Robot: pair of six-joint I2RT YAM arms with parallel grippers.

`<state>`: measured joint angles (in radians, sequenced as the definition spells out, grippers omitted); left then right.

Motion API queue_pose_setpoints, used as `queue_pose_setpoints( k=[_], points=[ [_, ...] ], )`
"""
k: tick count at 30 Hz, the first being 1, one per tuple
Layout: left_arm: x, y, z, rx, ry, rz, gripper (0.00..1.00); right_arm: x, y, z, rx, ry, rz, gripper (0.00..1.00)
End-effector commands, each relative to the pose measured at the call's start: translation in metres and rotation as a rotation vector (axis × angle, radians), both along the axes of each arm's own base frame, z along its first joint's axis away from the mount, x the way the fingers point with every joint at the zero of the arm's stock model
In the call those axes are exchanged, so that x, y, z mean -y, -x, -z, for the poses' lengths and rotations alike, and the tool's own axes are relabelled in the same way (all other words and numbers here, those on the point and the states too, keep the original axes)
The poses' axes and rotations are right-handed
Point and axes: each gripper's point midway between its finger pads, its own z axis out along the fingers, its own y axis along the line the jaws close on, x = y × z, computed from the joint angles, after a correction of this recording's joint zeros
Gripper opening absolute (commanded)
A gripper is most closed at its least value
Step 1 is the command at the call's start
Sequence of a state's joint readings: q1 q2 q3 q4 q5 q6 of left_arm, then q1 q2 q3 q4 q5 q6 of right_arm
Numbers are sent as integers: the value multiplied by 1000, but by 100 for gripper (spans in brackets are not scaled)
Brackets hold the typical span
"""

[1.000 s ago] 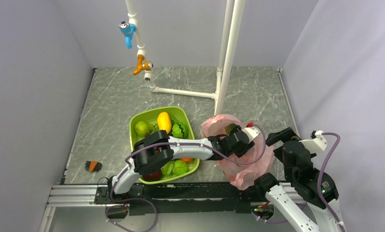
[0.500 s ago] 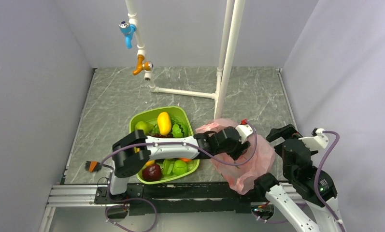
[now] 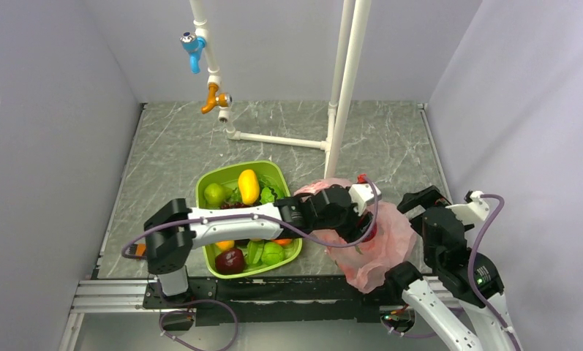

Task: Take the fake fruits out of the plastic bag
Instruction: Take out the fake fruit from the plastic bag, then place the fake fruit in the bin.

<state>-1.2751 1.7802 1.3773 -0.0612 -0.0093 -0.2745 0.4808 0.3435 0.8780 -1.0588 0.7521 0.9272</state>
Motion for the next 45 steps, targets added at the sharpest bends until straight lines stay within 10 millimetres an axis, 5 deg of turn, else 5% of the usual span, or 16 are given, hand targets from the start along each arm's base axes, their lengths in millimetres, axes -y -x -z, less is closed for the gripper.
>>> queue_pose_setpoints(
  k=[1, 6, 9, 17, 23, 28, 39, 45],
  points=[
    [-20, 26, -53, -53, 127, 76, 41, -10, -9, 1, -5, -28, -20, 100],
    [-54, 50, -100, -62, 268, 136, 41, -17, -13, 1, 5, -53, -43, 100],
    [-78, 55, -112, -41, 283, 129, 41, -26, -18, 7, -12, -61, -69, 100],
    [-158, 53, -92, -38, 189, -24, 41, -32, -24, 14, -37, -64, -86, 100],
    [-246, 14, -45, 2, 18, -392, 40, -37, -26, 20, -52, -68, -98, 100],
    [-337, -30, -29, 96, -156, -862, 36, -38, -27, 21, -58, -66, -103, 100],
    [-360, -103, -21, 101, -135, -1000, 38, -37, -23, 22, -62, -71, -105, 100],
    [-374, -152, 2, -11, -126, -1032, 36, -34, -18, 22, -61, -77, -101, 100]
  ],
)
